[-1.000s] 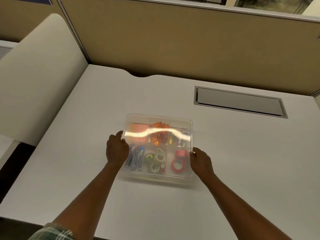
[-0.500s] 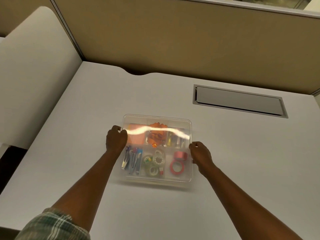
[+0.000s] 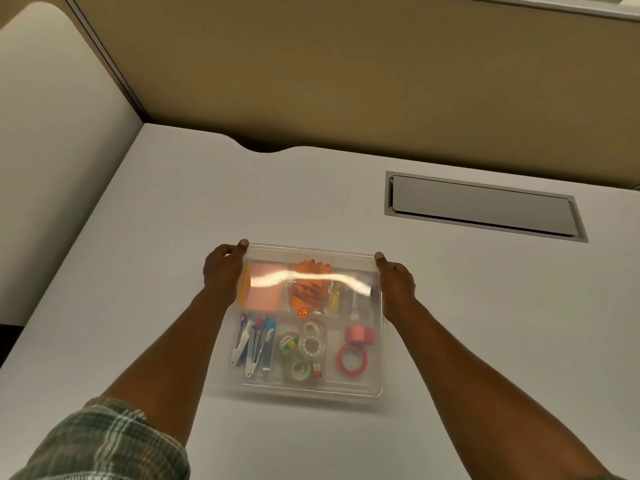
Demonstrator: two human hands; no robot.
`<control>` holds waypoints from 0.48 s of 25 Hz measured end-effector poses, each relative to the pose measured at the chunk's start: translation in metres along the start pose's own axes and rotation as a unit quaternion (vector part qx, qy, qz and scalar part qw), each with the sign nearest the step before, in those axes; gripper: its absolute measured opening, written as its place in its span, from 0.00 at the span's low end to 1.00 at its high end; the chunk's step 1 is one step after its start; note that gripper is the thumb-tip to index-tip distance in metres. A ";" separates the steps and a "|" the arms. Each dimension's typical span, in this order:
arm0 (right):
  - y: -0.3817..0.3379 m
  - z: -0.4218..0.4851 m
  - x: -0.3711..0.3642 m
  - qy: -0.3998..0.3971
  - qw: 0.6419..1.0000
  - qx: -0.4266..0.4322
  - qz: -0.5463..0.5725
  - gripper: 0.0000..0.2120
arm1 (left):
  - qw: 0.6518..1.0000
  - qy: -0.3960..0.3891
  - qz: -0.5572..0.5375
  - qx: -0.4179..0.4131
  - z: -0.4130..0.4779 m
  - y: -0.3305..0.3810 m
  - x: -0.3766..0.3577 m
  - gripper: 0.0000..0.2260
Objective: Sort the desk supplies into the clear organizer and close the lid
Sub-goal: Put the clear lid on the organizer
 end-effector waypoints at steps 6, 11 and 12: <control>0.013 0.004 -0.003 0.057 0.998 0.019 -0.010 0.19 | 0.994 0.056 0.084 -0.050 0.001 0.000 0.004 0.18; -0.002 -0.004 0.000 0.096 0.989 0.073 -0.086 0.17 | 0.990 0.078 0.102 -0.060 -0.006 0.006 0.004 0.18; -0.004 -0.006 0.001 0.098 0.990 0.073 -0.077 0.16 | 0.990 0.081 0.100 -0.065 -0.007 0.008 0.004 0.18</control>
Point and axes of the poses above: each hand's wrist, its own z-axis towards the middle knuckle, its own x-axis out of the back of the hand, y = z × x, the point moved 10 cm from there along z, towards the middle knuckle, and after that the axes turned 10 degrees about -y, right-handed, at the moved point
